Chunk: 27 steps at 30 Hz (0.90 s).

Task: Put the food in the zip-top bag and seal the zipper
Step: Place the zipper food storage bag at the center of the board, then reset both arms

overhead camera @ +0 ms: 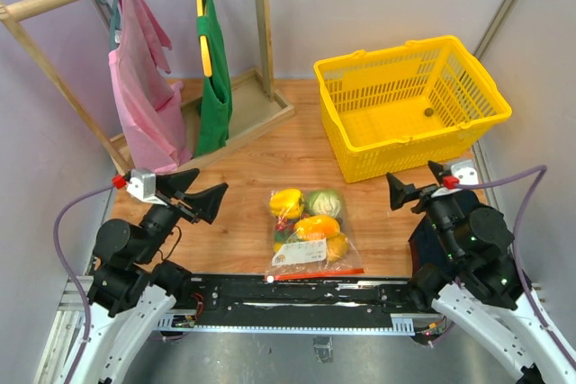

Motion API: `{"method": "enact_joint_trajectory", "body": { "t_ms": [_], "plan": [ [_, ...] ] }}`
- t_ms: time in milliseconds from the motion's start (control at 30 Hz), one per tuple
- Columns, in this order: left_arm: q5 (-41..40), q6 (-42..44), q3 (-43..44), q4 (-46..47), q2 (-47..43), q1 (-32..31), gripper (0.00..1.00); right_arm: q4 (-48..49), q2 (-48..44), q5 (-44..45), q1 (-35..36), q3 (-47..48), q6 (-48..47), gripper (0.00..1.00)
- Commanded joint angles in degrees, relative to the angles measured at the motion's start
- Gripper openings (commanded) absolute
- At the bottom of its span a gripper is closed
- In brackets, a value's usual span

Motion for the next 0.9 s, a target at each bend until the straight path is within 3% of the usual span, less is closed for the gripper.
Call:
{"method": "enact_joint_trajectory", "body": {
  "t_ms": [0,300,867],
  "plan": [
    [-7.44,0.13,1.08,0.75,-2.71,0.20,0.99,-7.52,-2.69,13.65,-0.61,4.66,-0.19,0.98],
    [-19.32,1.07,-3.11,2.47,-9.71,0.21,0.99,-7.44,-7.65,12.84,-0.63,1.84,-6.52,0.98],
    [-18.37,1.71,-5.21,3.46,-8.47,0.30,0.99,-6.98,-9.15,11.90,-0.70,0.76,-8.38,0.98]
  ]
}}
